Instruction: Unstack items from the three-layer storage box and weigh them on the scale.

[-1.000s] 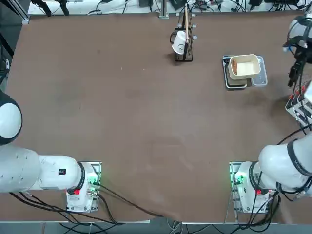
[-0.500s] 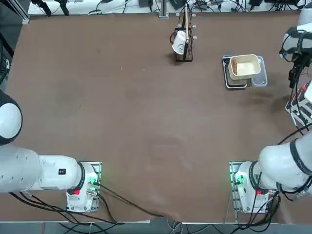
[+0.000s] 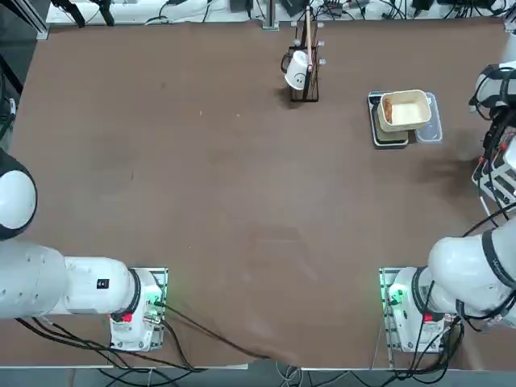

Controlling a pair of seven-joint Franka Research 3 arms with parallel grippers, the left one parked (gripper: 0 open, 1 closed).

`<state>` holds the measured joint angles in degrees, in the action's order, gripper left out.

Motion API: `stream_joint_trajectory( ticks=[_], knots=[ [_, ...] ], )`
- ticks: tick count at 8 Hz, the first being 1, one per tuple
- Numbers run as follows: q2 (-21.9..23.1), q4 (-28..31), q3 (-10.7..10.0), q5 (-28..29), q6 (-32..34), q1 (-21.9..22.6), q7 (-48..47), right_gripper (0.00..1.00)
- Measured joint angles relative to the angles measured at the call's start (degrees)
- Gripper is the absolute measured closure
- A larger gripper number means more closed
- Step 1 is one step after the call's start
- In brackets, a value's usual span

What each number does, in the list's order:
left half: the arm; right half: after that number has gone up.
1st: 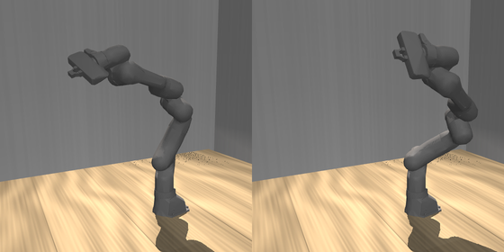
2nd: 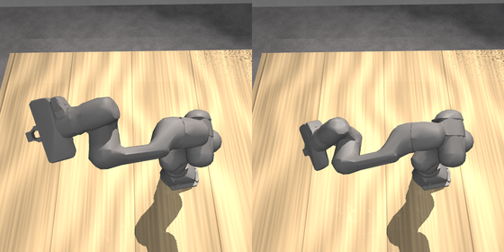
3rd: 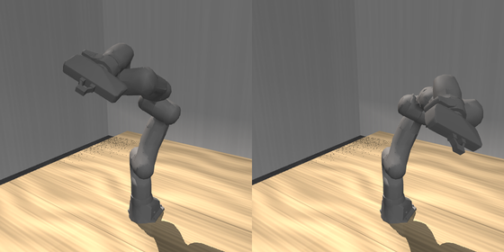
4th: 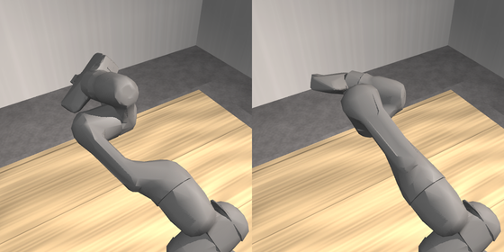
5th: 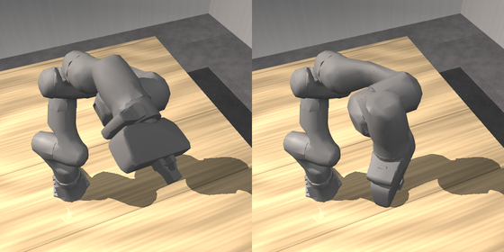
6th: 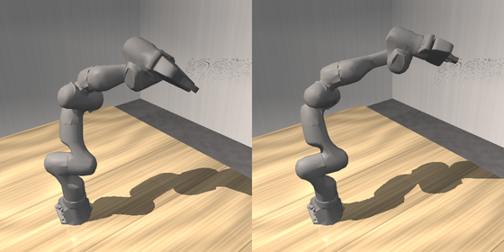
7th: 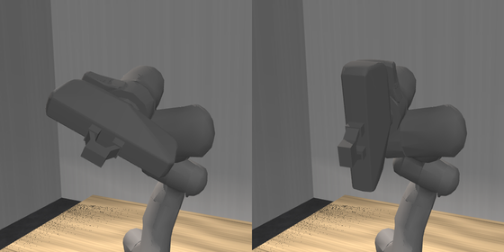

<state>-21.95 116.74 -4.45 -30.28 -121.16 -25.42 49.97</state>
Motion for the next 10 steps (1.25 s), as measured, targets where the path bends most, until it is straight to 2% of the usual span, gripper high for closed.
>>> stream_joint_trajectory(
  ticks=[2, 3, 5, 10],
  knots=[
    [0.02, 0.31, 0.04, 0.0, -0.01, 0.0, 0.12, 0.55],
    [0.02, 0.43, 0.06, 0.0, -0.06, 0.0, 0.13, 0.62],
    [0.2, 0.4, 0.06, -0.03, -0.38, 0.0, 0.18, 0.86],
    [0.14, 0.43, 0.82, -0.24, -0.37, 0.04, 0.18, 0.88]
  ],
)
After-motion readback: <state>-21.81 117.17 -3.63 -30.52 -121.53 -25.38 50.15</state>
